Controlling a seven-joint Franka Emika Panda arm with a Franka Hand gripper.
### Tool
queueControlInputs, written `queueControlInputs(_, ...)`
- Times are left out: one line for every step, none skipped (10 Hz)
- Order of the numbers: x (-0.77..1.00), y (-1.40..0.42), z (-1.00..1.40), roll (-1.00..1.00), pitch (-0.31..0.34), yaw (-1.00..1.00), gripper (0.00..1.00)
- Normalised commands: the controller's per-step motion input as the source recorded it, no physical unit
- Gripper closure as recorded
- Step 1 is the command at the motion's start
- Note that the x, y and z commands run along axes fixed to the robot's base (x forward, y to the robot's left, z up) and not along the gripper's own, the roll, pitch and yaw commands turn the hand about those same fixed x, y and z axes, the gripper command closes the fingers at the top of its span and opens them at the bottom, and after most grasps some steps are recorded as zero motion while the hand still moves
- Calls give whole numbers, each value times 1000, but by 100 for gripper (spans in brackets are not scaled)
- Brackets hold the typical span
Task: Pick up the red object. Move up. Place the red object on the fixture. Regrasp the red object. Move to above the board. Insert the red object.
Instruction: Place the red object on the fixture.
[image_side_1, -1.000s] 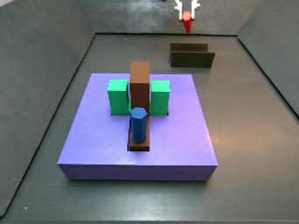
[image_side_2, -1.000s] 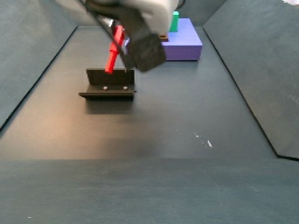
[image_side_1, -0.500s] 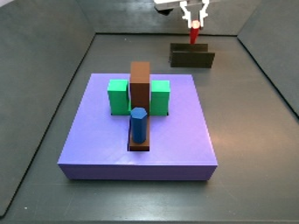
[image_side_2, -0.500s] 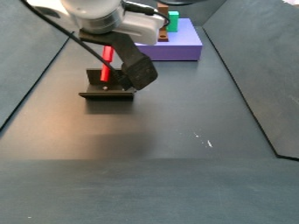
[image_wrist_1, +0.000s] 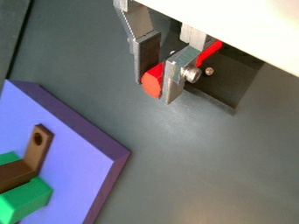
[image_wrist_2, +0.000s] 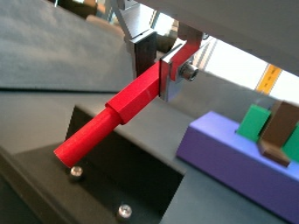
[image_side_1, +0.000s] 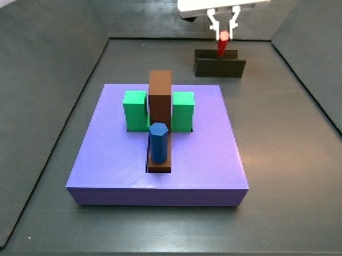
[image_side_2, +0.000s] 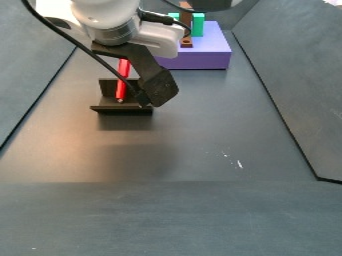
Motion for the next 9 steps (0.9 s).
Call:
queueControlInputs(0, -94, -240, 426, 131, 0, 100)
queueControlInputs(0, -100, -249, 371, 157, 0, 100)
queueControlInputs(23, -83, -231, 269, 171, 11, 100)
queueControlInputs(43, 0, -220, 51, 154, 46, 100)
queueControlInputs(0, 0, -200, 0, 160, 57, 100)
queueControlInputs(80, 0, -177, 0, 157, 137, 100)
queueControlInputs(140, 0, -143, 3, 157, 151, 100)
queueControlInputs(131, 0, -123, 26, 140, 123, 100)
queueControlInputs(131, 0, -120, 6, 129, 117, 100)
